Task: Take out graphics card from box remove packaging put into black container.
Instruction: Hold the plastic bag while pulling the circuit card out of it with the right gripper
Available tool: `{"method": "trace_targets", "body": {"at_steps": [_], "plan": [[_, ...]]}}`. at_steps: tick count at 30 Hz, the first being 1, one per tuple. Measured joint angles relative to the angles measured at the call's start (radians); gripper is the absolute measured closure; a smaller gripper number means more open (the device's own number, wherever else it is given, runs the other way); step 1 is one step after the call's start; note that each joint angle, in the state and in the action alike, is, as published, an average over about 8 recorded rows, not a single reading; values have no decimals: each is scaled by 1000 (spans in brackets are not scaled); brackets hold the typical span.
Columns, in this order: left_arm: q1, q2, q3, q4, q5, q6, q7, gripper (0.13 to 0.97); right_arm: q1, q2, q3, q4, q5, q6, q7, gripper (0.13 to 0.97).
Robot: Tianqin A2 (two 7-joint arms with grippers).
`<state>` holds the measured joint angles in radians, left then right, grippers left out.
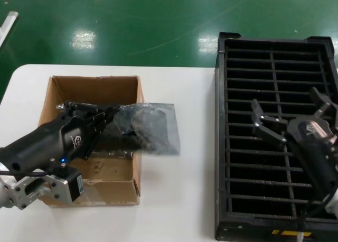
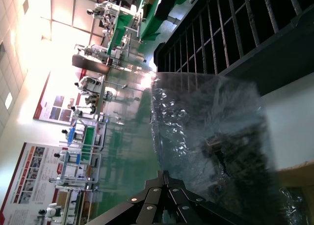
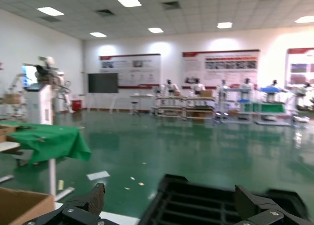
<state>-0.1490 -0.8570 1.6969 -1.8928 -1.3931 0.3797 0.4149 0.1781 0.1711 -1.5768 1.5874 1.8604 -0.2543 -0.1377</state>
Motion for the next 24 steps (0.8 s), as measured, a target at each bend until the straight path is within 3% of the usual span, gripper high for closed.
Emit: {"method": "trace_targets", "body": {"at_steps": [3, 11, 15, 24], "plan": [[0, 0, 0, 0, 0, 0, 0, 959, 18, 10, -11, -3, 4, -25, -4, 129], [0, 0, 0, 0, 0, 0, 0, 959, 43, 36, -15, -12, 24, -98, -42, 292], [0, 0, 0, 0, 0, 0, 0, 959, 51, 41, -10, -29, 37, -141, -81, 292], [0, 0, 0, 0, 0, 0, 0, 959, 58, -3, -47, -42, 15, -131, -147, 471]]}}
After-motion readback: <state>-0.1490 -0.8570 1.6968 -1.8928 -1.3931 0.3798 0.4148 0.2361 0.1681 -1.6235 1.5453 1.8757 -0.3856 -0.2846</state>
